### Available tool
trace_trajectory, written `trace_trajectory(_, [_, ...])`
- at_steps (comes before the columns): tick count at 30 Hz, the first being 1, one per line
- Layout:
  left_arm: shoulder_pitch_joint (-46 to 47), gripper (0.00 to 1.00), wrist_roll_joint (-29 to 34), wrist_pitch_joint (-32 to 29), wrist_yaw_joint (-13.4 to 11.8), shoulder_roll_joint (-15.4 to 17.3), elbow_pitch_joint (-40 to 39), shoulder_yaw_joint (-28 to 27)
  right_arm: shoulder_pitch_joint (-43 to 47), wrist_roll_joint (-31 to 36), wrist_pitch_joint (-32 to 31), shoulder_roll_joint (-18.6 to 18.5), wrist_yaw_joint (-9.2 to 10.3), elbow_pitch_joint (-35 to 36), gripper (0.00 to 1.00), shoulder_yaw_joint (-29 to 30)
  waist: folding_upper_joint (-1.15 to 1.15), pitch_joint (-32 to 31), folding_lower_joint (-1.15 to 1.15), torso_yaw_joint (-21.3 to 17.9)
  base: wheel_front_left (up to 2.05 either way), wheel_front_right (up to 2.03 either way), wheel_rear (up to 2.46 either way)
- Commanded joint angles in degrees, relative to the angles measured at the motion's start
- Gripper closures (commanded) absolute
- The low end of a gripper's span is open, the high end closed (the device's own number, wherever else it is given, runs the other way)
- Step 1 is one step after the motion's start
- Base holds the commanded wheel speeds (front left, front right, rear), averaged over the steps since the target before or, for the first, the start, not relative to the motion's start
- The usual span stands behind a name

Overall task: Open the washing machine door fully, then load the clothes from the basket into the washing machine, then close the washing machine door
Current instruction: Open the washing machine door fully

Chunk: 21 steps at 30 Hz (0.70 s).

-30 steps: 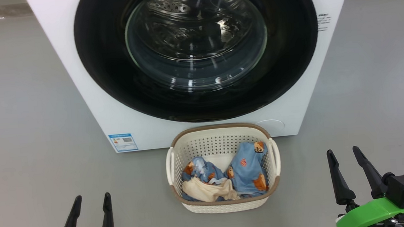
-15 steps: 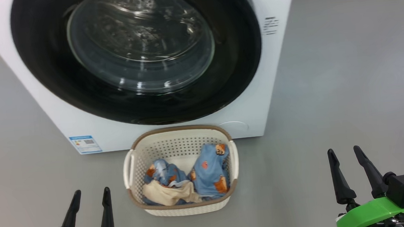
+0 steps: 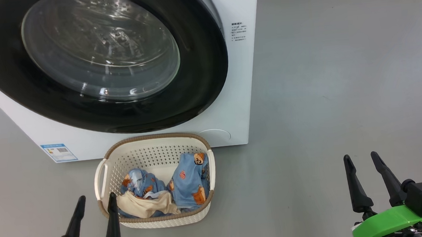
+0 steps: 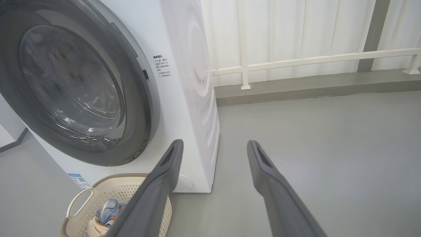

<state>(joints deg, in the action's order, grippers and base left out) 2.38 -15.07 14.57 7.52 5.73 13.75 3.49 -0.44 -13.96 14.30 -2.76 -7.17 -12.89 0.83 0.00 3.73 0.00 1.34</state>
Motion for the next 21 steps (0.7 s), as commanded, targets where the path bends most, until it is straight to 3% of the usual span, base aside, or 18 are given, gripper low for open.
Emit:
trace_trajectory(1, [1.85,0.0,-0.31,0.43,-0.03,0.86,-1.39,-1.69,-2.09,0.36,0.7,-0.25,-0.32,1.53,0.0,-1.1,0.0,0.13,0.0,0.1,0.24,0.24,-0.49])
trace_trajectory(9, [2.01,0.0,-0.7,0.43,-0.03,0.67,-0.84,-1.13,-2.62,0.19,0.7,-0.21,-0.32,1.14,0.0,-1.77,0.0,0.48,0.0,0.47,0.03,0.03,-0.07])
trace_trajectory(11, [1.93,0.0,-0.78,0.43,-0.03,0.57,-0.77,-1.03,-3.1,-0.03,0.7,-0.2,-0.32,0.87,0.56,-1.88,0.0,0.53,0.0,0.52,0.0,0.0,0.0])
trace_trajectory(15, [1.87,0.0,-0.87,0.43,-0.03,0.4,-0.64,-0.95,-4.81,-1.78,0.7,-0.18,-0.32,0.7,1.0,-1.7,0.0,0.82,0.0,0.51,0.0,0.0,0.0])
trace_trajectory(21, [2.08,0.0,-0.98,0.43,-0.03,0.08,-0.59,-0.89,-8.69,-6.81,0.7,-0.14,-0.32,0.03,1.0,-1.94,0.0,1.3,0.0,0.61,0.0,0.0,0.0])
